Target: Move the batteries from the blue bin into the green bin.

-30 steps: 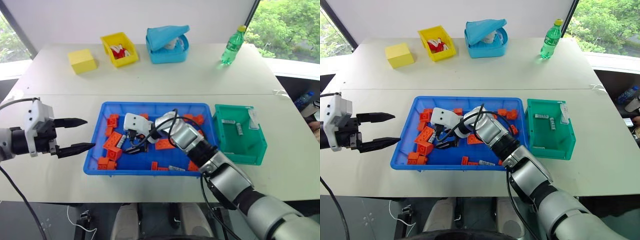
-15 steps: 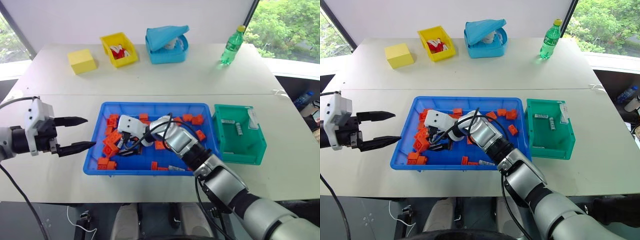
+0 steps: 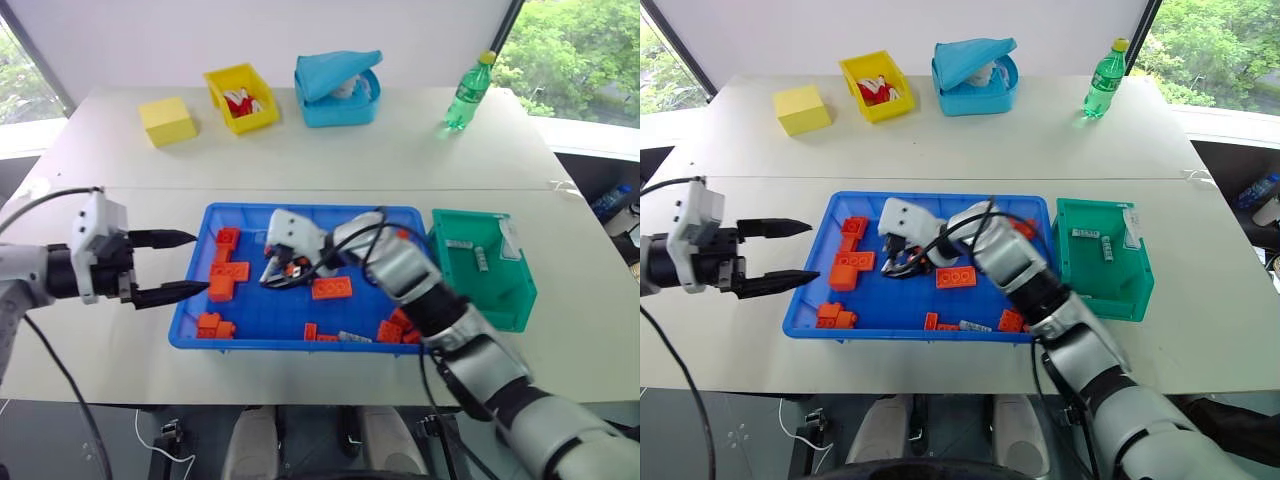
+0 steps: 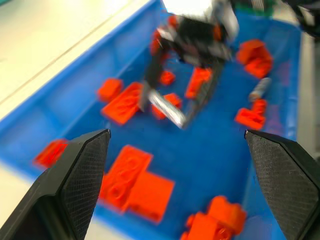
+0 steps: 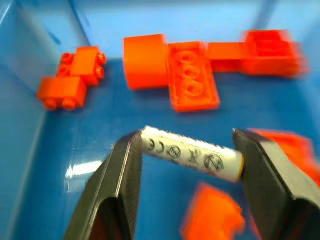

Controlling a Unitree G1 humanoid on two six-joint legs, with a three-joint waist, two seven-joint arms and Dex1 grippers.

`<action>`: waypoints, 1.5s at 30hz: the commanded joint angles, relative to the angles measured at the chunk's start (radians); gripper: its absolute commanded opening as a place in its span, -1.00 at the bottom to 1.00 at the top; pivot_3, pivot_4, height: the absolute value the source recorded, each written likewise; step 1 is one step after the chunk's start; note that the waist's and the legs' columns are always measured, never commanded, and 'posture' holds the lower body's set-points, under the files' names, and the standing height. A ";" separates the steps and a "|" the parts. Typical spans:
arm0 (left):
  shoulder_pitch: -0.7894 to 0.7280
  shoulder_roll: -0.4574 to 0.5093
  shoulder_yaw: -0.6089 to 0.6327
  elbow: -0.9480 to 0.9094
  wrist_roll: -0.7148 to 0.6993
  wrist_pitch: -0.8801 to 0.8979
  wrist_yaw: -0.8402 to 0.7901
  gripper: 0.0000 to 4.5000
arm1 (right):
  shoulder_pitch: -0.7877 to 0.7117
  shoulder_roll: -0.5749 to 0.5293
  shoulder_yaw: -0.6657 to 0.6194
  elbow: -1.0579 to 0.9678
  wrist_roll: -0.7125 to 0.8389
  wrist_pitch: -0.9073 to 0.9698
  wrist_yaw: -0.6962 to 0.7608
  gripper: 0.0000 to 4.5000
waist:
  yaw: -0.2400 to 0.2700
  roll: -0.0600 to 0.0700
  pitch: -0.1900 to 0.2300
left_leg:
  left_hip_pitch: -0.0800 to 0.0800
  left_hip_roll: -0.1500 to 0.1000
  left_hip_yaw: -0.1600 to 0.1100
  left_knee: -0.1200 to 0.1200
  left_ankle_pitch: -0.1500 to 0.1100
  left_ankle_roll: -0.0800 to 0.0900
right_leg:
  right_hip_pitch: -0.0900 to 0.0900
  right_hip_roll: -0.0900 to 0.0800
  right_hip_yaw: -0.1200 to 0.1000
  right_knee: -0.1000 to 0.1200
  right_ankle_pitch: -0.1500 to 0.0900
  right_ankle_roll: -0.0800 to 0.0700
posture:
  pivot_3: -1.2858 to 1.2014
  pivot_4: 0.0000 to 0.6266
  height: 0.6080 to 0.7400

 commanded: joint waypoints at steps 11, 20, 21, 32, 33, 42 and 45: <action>-0.211 -0.087 -0.214 -0.054 -0.042 0.014 -0.069 1.00 | 0.246 -0.618 -0.476 -0.375 0.187 0.272 0.030 -0.03 | -0.003 0.000 0.000 | 0.000 0.000 0.000 -0.001 0.000 0.000 | 0.000 0.001 0.000 -0.002 0.000 0.000 | 0.03 -0.52 0.93; -0.249 -0.080 -0.233 0.003 -0.012 -0.012 -0.131 1.00 | 0.506 -0.738 -0.630 -0.388 0.224 0.233 -0.019 0.58 | -0.006 0.000 0.000 | 0.001 -0.001 0.000 0.000 0.000 0.000 | 0.001 0.001 0.002 -0.003 0.000 0.001 | 0.03 -0.52 0.93; -0.249 -0.080 -0.233 0.005 -0.010 -0.013 -0.134 1.00 | 0.500 -0.742 -0.625 -0.381 0.226 0.221 -0.023 0.86 | -0.005 0.000 0.000 | 0.002 -0.001 0.000 0.000 0.000 0.000 | 0.002 0.001 0.002 -0.003 0.000 0.000 | 0.03 -0.52 0.93; -0.219 -0.061 -0.198 -0.012 -0.011 -0.002 -0.124 1.00 | 0.084 -0.708 -0.296 -0.267 0.265 0.078 0.170 1.00 | -0.004 0.001 0.001 | 0.003 0.000 0.000 -0.002 0.000 0.000 | 0.001 0.002 0.003 -0.003 -0.001 0.000 | 0.03 -0.52 0.93; -0.211 -0.057 -0.190 -0.017 -0.014 0.003 -0.119 1.00 | 0.052 -0.685 -0.242 -0.264 0.261 0.070 0.200 1.00 | -0.004 0.001 0.001 | 0.002 0.000 0.000 -0.002 0.000 0.000 | 0.001 0.002 0.003 -0.003 -0.001 0.000 | 0.03 -0.52 0.93; -0.145 -0.013 -0.125 -0.090 -0.078 0.087 -0.079 1.00 | -0.046 -0.592 0.040 -0.290 0.249 0.094 0.363 1.00 | 0.003 0.000 0.001 | -0.001 0.000 0.000 0.001 0.000 0.000 | 0.000 0.001 0.001 -0.003 0.000 0.000 | 0.03 -0.52 0.93; -0.139 -0.009 -0.114 -0.107 -0.096 0.111 -0.061 1.00 | -0.051 -0.559 0.089 -0.280 0.233 0.111 0.357 1.00 | 0.000 0.000 0.001 | -0.001 -0.001 0.000 0.001 0.000 0.000 | 0.000 0.000 0.001 -0.003 0.000 0.000 | 0.03 -0.52 0.93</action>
